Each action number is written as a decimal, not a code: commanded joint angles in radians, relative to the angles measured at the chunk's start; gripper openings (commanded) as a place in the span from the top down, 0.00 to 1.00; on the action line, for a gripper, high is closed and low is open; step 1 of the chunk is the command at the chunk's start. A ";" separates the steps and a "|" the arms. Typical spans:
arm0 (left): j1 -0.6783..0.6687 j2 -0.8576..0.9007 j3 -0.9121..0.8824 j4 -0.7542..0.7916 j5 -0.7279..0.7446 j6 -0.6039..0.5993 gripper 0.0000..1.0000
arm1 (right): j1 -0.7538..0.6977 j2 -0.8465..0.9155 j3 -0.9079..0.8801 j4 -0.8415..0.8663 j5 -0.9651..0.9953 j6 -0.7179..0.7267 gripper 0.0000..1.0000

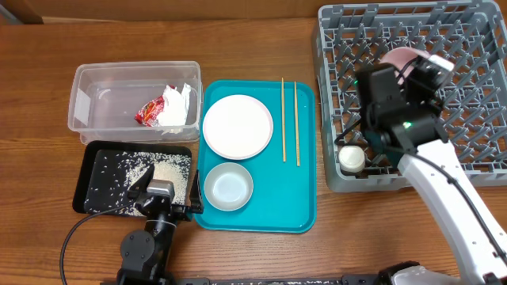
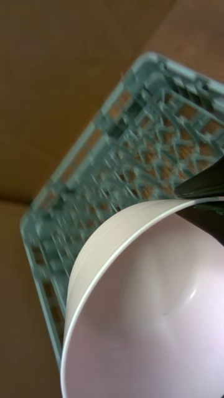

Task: Sort waste into correct bins and load items into the dishwasher
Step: 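Carry the pink bowl into the grey dish rack with the right gripper, then release the pink bowl in the rack and lift the right gripper, then grasp the grey bowl on the teal tray with the right gripper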

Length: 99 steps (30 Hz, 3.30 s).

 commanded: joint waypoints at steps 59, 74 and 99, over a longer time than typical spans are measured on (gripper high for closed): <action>0.010 -0.011 -0.008 0.003 -0.006 0.019 0.00 | -0.123 0.377 0.022 0.177 0.089 -0.282 0.96; 0.010 -0.011 -0.008 0.003 -0.006 0.019 0.00 | -0.083 0.377 0.023 -0.050 -0.076 -0.214 0.94; 0.010 -0.011 -0.008 0.003 -0.006 0.019 0.00 | 0.272 0.294 0.254 -0.191 -1.322 -0.265 0.43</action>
